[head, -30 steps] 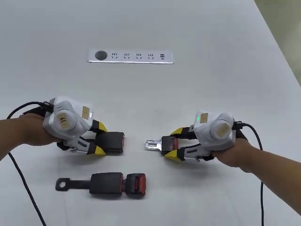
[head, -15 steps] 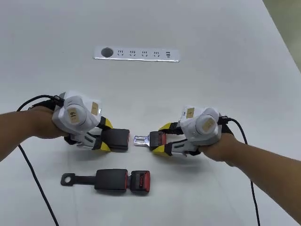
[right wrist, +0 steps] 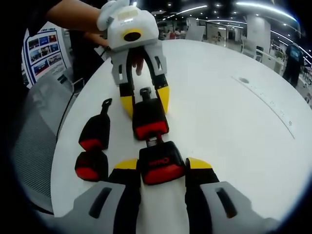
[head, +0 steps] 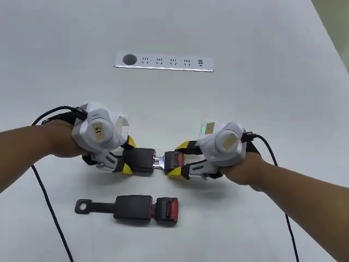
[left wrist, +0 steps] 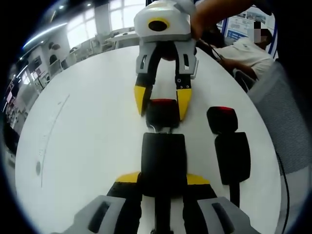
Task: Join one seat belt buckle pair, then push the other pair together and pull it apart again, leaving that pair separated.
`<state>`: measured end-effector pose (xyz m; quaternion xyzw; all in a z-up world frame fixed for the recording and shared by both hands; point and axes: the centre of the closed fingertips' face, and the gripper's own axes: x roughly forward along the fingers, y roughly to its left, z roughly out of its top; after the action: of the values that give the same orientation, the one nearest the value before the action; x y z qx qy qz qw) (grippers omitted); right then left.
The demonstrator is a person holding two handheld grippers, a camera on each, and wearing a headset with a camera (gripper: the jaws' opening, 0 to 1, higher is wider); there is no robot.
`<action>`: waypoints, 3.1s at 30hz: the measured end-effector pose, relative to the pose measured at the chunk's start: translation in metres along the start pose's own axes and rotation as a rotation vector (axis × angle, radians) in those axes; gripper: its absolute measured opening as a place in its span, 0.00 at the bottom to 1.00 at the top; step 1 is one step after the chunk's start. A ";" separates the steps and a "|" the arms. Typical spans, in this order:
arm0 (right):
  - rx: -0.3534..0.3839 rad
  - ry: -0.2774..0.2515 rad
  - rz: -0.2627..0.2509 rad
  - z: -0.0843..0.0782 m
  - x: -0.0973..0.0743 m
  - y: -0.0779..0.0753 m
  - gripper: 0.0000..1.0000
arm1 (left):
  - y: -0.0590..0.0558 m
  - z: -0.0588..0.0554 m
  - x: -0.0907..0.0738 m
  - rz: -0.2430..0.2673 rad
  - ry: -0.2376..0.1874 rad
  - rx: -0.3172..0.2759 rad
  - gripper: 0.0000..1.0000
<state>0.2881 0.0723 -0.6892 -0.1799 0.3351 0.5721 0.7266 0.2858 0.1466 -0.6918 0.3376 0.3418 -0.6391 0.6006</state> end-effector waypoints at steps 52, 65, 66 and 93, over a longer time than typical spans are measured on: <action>0.022 -0.008 -0.042 0.010 0.014 0.005 0.33 | -0.002 0.000 -0.001 0.003 0.009 -0.030 0.32; 0.020 0.002 -0.033 0.010 0.013 0.006 0.33 | -0.002 0.001 0.000 0.000 0.022 -0.022 0.32; 0.021 0.002 -0.033 0.010 0.013 0.007 0.33 | -0.002 0.001 0.000 -0.002 0.022 -0.020 0.32; 0.015 -0.003 -0.036 0.002 0.004 0.004 0.34 | -0.002 -0.004 -0.005 0.006 0.004 -0.035 0.33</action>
<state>0.2856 0.0779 -0.6902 -0.1794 0.3350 0.5568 0.7386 0.2846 0.1527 -0.6894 0.3294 0.3533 -0.6304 0.6077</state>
